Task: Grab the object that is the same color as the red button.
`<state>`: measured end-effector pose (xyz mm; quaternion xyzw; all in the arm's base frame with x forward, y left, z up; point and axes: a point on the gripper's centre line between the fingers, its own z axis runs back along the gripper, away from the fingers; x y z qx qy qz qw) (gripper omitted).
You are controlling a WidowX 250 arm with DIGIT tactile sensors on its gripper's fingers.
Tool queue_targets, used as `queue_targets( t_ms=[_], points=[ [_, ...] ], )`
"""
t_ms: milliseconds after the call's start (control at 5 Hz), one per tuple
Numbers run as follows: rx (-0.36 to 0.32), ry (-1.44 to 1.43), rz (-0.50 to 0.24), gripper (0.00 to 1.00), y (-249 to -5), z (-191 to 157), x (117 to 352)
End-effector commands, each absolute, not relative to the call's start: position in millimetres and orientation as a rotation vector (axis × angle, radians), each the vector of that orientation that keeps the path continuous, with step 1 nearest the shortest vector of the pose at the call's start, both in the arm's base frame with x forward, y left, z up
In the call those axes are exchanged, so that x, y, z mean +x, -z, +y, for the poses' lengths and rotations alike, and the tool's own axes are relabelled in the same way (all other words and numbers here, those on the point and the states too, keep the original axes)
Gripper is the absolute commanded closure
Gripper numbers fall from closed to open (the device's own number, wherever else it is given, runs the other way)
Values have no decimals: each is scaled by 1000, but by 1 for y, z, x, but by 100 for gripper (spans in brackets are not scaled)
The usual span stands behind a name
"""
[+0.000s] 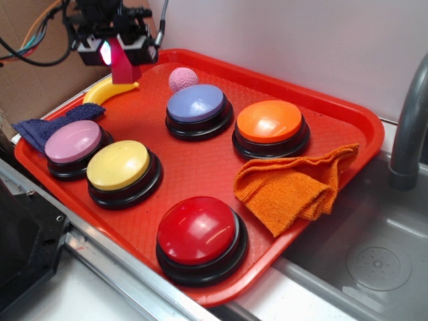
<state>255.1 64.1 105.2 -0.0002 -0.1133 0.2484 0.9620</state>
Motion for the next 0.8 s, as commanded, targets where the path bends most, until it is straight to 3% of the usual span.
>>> queue_targets(
  t_ms=[0,400,600],
  points=[
    [-82,-312,-283,100,-174,19,243],
    [-97,-205,-295,100,-168,-7,228],
    [-93,-229,-244,100,-164,3,235]
  ],
)
